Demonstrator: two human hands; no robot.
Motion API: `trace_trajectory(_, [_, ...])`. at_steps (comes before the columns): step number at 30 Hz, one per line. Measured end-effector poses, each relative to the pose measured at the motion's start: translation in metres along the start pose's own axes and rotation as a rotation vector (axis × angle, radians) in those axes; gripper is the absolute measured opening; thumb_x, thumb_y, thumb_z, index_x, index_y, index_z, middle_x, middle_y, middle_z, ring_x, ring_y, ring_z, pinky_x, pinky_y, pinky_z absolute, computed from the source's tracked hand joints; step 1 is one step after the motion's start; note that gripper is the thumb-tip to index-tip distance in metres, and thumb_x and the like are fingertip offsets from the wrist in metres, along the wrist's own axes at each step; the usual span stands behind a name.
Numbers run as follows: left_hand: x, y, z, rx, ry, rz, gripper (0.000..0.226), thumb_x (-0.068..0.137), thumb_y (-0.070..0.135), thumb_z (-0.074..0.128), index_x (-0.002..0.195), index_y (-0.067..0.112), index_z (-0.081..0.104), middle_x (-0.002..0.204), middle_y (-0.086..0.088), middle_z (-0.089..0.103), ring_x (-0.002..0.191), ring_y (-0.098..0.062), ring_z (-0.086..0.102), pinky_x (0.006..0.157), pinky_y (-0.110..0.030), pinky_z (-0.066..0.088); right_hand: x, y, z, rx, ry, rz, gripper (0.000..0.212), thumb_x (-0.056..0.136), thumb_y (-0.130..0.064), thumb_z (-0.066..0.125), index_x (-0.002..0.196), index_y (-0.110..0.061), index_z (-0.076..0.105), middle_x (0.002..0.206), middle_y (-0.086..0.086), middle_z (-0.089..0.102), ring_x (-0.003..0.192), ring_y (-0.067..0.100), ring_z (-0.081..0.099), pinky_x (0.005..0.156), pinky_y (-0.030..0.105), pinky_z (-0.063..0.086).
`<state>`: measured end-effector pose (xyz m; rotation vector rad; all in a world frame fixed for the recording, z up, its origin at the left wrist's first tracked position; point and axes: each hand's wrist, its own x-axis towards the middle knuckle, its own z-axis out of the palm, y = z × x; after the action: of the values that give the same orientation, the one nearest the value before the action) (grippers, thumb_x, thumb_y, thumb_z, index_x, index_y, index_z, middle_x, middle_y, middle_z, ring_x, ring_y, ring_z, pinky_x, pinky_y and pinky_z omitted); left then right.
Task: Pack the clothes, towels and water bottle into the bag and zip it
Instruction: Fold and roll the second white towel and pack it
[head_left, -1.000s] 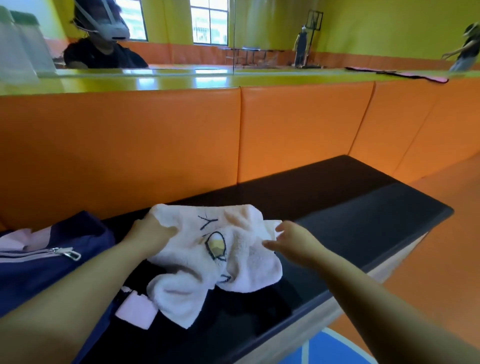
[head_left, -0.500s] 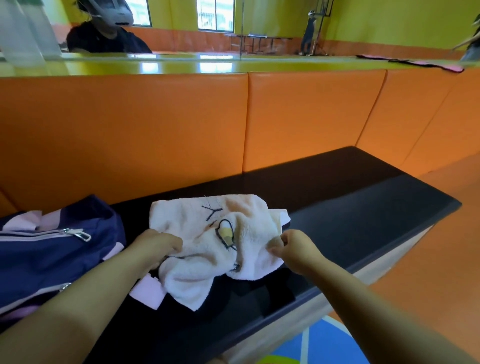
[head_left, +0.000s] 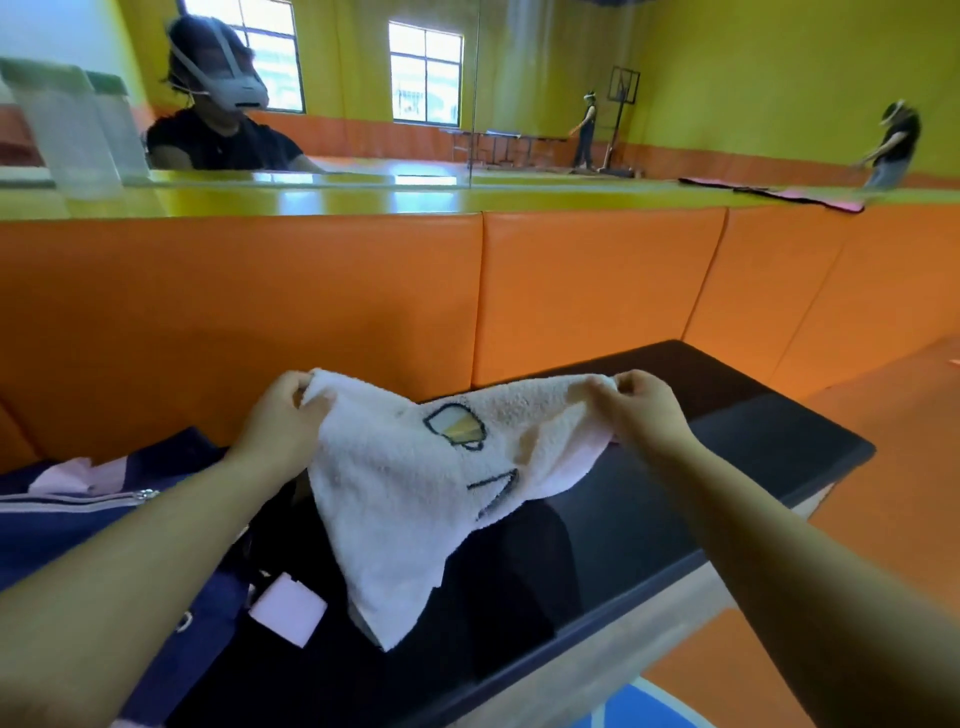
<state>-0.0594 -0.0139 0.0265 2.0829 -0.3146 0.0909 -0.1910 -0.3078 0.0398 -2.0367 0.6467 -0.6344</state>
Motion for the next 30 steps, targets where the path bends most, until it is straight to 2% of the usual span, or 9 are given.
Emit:
trace_trajectory(3, [0.005,0.029,-0.020,-0.272,-0.065,-0.156,0.032,0.090,0.030,0.059,0.113,0.008,0.055,0.107,-0.012,0.061,0.089,-0.029,0.059,0.081,-0.046,0.052,0.013,-0.021,-0.014,0.253,0.016,0.094,0.033,0.090,-0.027,0.059,0.081,0.004,0.061,0.076,0.013,0.053,0.071,0.023,0.051,0.073,0.048,0.055])
trace_trajectory(5, [0.004,0.045,-0.034,-0.505,-0.184,-0.231,0.064,0.083,0.014,0.068,0.137,0.002,0.038,0.119,-0.011,0.055,0.089,-0.023,0.060,0.073,-0.041,0.053,0.014,-0.040,-0.025,0.451,-0.030,0.124,0.016,0.091,-0.014,0.059,0.082,0.000,0.063,0.076,0.013,0.051,0.070,0.023,0.050,0.067,0.038,0.051])
trace_trajectory(8, [0.004,0.057,-0.054,-0.423,-0.258,-0.140,0.091,0.073,-0.016,0.065,0.147,0.004,0.017,0.124,-0.009,0.052,0.093,-0.023,0.057,0.061,-0.032,0.048,0.011,-0.068,-0.043,0.604,-0.112,0.081,0.015,0.081,0.011,0.059,0.084,-0.003,0.064,0.073,0.011,0.062,0.067,0.021,0.058,0.066,0.034,0.048])
trace_trajectory(13, [-0.003,0.078,-0.073,-0.157,-0.085,0.084,0.057,0.082,-0.014,0.058,0.133,0.008,0.044,0.121,-0.019,0.058,0.070,-0.016,0.053,0.048,-0.023,0.044,0.015,-0.089,-0.061,0.428,0.039,-0.049,0.018,0.082,0.006,0.062,0.081,-0.011,0.065,0.088,0.014,0.071,0.082,0.026,0.065,0.078,0.042,0.054])
trace_trajectory(16, [-0.004,0.087,-0.084,-0.094,0.054,0.179,0.032,0.086,-0.008,0.056,0.115,0.006,0.055,0.112,-0.023,0.060,0.079,-0.026,0.053,0.054,-0.025,0.039,0.012,-0.101,-0.075,0.379,0.143,-0.084,0.013,0.083,-0.005,0.068,0.079,-0.016,0.062,0.090,0.013,0.069,0.088,0.030,0.064,0.083,0.046,0.055])
trace_trajectory(22, [-0.016,0.127,-0.099,-0.117,0.207,0.178,0.007,0.094,0.010,0.052,0.099,0.014,0.052,0.085,-0.015,0.052,0.059,-0.024,0.042,0.054,-0.026,0.033,-0.010,-0.129,-0.098,0.325,0.256,-0.241,0.008,0.087,-0.015,0.065,0.092,-0.018,0.061,0.075,0.000,0.061,0.064,0.017,0.056,0.057,0.029,0.048])
trace_trajectory(26, [-0.033,0.145,-0.115,-0.401,-0.184,-0.050,0.037,0.080,0.012,0.071,0.113,0.010,0.055,0.095,-0.013,0.061,0.083,-0.024,0.058,0.080,-0.036,0.047,-0.021,-0.139,-0.108,0.286,0.345,-0.273,0.012,0.087,-0.017,0.065,0.099,-0.018,0.061,0.079,0.004,0.063,0.055,0.011,0.050,0.047,0.023,0.037])
trace_trajectory(28, [-0.042,0.144,-0.117,-0.279,-0.322,-0.015,0.058,0.071,-0.007,0.072,0.122,0.014,0.052,0.108,-0.016,0.058,0.100,-0.025,0.054,0.086,-0.035,0.042,-0.025,-0.139,-0.109,0.283,0.354,-0.251,0.015,0.087,-0.015,0.064,0.102,-0.016,0.063,0.087,0.007,0.064,0.055,0.010,0.049,0.043,0.020,0.039])
trace_trajectory(30, [-0.046,0.139,-0.115,-0.071,-0.258,0.067,0.064,0.065,-0.014,0.074,0.119,0.016,0.057,0.111,-0.018,0.057,0.106,-0.030,0.053,0.089,-0.037,0.043,-0.030,-0.138,-0.109,0.290,0.310,-0.222,0.021,0.086,-0.009,0.064,0.107,-0.014,0.063,0.091,0.010,0.063,0.057,0.008,0.049,0.038,0.010,0.038])
